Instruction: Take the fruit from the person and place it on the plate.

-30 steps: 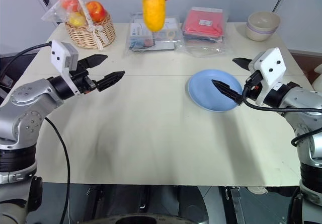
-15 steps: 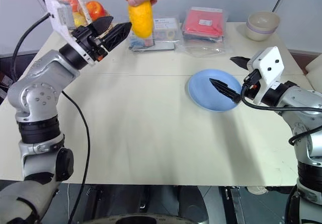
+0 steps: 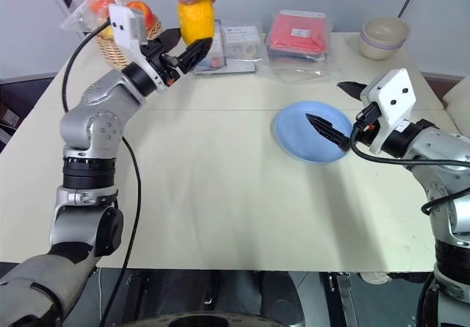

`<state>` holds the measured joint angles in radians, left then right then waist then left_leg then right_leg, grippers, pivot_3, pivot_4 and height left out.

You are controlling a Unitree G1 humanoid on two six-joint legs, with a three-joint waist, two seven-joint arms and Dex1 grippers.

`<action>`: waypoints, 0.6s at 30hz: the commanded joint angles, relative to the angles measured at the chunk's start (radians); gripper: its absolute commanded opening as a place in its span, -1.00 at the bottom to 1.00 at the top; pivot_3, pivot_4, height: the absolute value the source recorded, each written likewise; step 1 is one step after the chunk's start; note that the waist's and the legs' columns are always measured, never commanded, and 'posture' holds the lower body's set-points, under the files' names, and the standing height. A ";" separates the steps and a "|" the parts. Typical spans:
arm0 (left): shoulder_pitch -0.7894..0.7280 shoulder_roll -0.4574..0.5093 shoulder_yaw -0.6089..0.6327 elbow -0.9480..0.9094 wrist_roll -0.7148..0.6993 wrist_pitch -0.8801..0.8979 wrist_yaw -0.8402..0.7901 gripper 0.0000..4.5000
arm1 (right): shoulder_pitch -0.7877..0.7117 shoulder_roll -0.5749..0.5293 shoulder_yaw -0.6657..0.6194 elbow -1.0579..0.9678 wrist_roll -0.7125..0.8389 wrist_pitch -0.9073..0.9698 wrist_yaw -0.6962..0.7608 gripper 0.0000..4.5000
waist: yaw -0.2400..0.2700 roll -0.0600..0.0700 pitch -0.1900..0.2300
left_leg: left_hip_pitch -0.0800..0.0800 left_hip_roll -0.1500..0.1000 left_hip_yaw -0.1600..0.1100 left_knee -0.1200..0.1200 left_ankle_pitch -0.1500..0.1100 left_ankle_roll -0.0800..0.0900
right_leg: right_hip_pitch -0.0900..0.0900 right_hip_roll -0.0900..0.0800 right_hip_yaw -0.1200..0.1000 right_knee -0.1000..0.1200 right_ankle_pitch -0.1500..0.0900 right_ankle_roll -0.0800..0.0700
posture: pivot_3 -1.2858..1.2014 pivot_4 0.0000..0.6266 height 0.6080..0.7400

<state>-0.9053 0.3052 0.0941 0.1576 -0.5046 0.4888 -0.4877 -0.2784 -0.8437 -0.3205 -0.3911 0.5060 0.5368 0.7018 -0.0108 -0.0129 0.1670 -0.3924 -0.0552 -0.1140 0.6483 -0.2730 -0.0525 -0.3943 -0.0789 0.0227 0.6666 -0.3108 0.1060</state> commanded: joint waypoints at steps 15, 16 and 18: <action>-0.071 -0.042 0.003 0.061 0.070 -0.097 -0.045 0.03 | 0.024 -0.003 -0.036 -0.065 0.003 -0.007 -0.037 1.00 | 0.000 0.000 0.000 | 0.000 0.000 0.000 0.000 0.000 0.000 | 0.000 0.000 0.000 0.000 0.000 0.000 | 0.03 -0.52 1.00; -0.072 -0.043 0.003 0.061 0.070 -0.095 -0.046 0.03 | 0.023 -0.003 -0.036 -0.065 0.003 -0.006 -0.039 1.00 | 0.000 0.000 0.000 | 0.000 0.000 0.000 0.000 0.000 0.000 | 0.000 0.000 0.000 0.000 0.000 0.000 | 0.03 -0.52 1.00; -0.072 -0.043 0.002 0.063 0.069 -0.086 -0.051 0.03 | 0.021 -0.003 -0.034 -0.065 0.003 -0.005 -0.040 1.00 | 0.000 0.000 0.000 | 0.000 0.000 0.000 0.000 0.000 0.000 | 0.000 0.000 0.000 0.000 0.000 0.000 | 0.03 -0.52 1.00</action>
<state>-0.9471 0.2618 0.0900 0.2405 -0.4322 0.4069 -0.5317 -0.2515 -0.8437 -0.3230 -0.4181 0.5043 0.5374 0.6692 -0.0111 -0.0131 0.1672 -0.3925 -0.0552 -0.1139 0.6485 -0.2730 -0.0525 -0.3943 -0.0790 0.0227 0.6665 -0.3107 0.1063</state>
